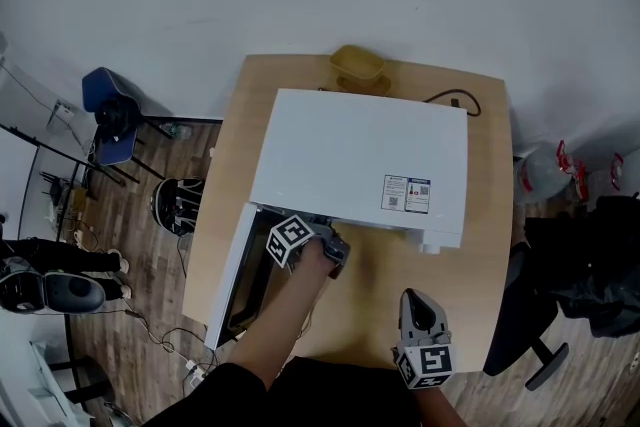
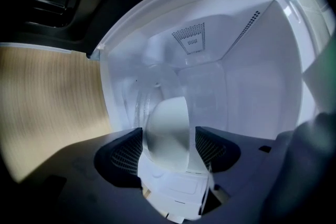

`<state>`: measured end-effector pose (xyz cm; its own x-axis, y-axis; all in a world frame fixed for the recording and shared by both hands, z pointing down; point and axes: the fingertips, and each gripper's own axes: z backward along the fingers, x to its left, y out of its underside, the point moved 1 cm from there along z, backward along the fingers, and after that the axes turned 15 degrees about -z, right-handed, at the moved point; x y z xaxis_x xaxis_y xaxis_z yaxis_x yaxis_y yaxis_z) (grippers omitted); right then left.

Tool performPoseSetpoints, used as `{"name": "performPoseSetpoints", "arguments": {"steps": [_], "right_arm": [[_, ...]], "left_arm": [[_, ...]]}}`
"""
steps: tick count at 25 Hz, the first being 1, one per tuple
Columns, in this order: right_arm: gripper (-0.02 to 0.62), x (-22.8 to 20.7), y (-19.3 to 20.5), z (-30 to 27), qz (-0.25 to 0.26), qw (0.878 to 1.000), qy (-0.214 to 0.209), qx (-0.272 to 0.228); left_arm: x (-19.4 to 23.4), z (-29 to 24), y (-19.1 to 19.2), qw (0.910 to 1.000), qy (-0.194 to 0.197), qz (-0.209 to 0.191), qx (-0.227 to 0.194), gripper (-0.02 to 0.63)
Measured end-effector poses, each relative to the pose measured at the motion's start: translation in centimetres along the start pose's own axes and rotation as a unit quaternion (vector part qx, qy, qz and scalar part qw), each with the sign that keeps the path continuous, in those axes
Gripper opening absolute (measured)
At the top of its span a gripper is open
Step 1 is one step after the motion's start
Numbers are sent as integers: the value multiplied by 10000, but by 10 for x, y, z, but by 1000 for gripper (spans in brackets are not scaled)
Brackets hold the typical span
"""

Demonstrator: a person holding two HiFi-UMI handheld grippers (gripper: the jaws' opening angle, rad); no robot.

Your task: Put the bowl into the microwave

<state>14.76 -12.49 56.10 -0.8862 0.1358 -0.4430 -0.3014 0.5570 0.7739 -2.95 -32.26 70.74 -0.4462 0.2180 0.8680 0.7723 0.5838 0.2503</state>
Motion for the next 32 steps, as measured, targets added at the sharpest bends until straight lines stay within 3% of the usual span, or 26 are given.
{"name": "performPoseSetpoints", "arguments": {"steps": [4,7,11,18,25,32], "right_arm": [[59,1,0,0,10,10000,-9,4],[58,0,-1,1,10,10000,-7,4],[58,-3,0,1,-15,10000,14,7],[60,-8,0,1,-29,10000,32,20],[59,-8,-1,-2,-21,10000,5,20],[58,-5,2,-2,-10,10000,-11,21]], "left_arm": [[9,2,6,9996,-251,131,87,301],[9,1,8,9996,-129,262,67,301],[7,-4,8,9997,-120,210,81,301],[5,-11,8,9986,-466,154,199,305],[9,2,17,9987,-341,-129,362,310],[19,22,16,9981,-573,-68,193,308]]}}
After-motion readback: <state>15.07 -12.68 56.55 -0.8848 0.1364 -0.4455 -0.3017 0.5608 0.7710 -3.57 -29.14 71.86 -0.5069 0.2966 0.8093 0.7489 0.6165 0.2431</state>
